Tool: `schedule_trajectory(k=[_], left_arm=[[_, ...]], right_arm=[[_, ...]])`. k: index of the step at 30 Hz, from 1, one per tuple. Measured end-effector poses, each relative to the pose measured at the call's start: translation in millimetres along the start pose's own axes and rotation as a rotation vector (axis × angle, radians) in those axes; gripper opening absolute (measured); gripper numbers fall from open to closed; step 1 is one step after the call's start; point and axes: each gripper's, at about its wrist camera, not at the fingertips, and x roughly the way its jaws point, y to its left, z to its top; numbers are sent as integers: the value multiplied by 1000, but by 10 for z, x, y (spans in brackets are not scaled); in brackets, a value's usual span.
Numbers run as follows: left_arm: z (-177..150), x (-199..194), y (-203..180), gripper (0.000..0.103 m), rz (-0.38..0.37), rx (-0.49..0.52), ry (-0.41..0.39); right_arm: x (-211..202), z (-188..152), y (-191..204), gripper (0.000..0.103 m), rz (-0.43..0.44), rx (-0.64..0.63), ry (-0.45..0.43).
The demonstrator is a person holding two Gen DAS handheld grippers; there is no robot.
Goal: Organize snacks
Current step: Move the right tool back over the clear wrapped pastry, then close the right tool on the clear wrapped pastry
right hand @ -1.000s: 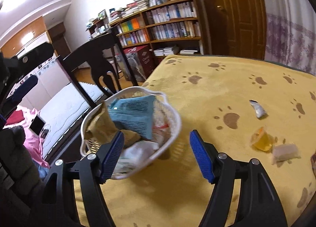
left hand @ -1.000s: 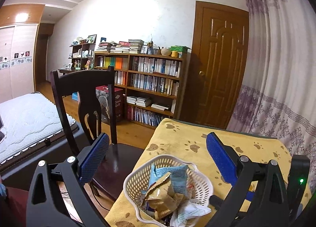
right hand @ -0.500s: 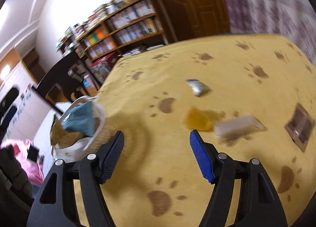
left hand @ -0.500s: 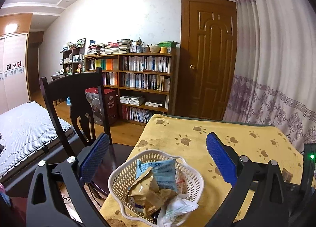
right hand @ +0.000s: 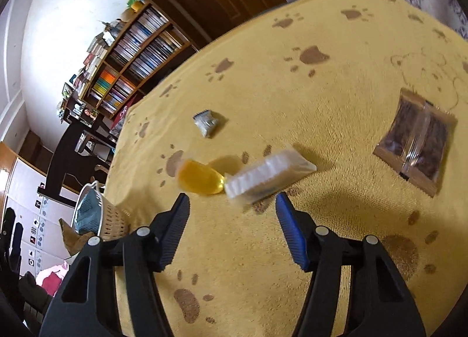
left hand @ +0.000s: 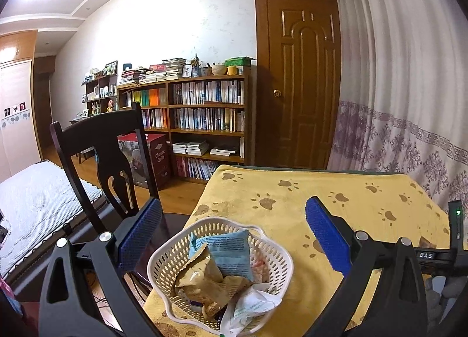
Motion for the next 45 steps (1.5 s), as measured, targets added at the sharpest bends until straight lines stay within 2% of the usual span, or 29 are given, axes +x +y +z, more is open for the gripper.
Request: schedule_trajectory(k=[12, 20, 22, 24, 28, 34, 40, 45], left_arm=[[-30, 40, -55, 100, -5, 15, 9], [-50, 79, -90, 100, -8, 26, 19], [-59, 78, -99, 100, -9, 30, 20], [-60, 75, -107, 100, -10, 34, 20], [-65, 76, -125, 100, -12, 38, 22], [-105, 113, -243, 100, -25, 61, 39], [-225, 148, -565, 100, -129, 98, 85], [-375, 182, -854, 100, -194, 107, 109]], right_arm=[[399, 250, 83, 59, -153, -65, -8], [657, 280, 399, 55, -351, -288, -51], [678, 264, 427, 54, -379, -324, -62], [674, 259, 417, 53, -380, -335, -69], [597, 219, 338, 43, -372, -352, -75], [414, 82, 145, 41, -344, -371, -103], [351, 59, 37, 41, -284, -369, -113], [402, 48, 124, 41, -333, -438, -105]])
